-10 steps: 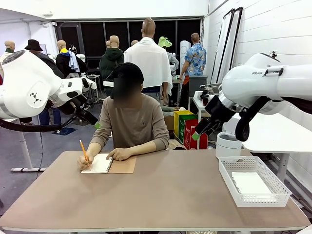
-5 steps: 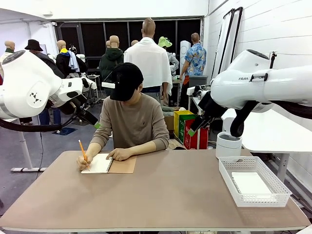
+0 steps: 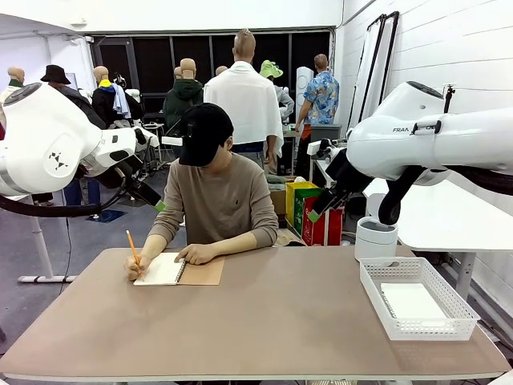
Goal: Sort the paper based on its condition.
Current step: If a person hands you a paper, place it in the Organizing basket , and if it's crumpled, put it in the Trash can.
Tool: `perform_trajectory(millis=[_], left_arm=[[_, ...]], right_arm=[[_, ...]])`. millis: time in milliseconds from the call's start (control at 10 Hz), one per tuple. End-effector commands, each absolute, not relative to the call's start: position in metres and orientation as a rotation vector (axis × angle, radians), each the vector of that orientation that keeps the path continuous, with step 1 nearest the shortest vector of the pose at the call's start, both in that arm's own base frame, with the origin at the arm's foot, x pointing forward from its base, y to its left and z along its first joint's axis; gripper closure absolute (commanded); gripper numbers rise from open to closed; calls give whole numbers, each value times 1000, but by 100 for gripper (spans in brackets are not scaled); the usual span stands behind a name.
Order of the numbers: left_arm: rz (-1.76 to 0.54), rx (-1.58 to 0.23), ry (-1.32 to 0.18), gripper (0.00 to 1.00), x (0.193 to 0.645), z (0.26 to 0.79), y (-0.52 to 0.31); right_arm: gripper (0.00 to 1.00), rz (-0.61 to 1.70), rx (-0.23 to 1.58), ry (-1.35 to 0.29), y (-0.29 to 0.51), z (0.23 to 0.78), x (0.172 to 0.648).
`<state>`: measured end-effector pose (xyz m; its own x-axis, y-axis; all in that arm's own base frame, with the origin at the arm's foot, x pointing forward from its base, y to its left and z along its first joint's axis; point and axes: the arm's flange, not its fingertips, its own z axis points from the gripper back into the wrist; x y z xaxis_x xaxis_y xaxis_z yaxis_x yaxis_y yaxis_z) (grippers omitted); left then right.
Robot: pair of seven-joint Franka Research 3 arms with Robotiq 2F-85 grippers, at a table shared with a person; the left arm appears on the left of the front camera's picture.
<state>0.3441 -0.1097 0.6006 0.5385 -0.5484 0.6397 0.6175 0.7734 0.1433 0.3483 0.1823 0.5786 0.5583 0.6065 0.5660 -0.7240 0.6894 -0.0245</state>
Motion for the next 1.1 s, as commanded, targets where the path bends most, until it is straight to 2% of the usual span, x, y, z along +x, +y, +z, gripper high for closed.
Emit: perform_trajectory(millis=[0,1000], left_arm=[[-699,-113,-732,0,345,601,-109],[-699,-113,-732,0,345,601,-109]], right_arm=[[0,792,217,-567,183,578,347],[0,792,217,-567,183,578,347]])
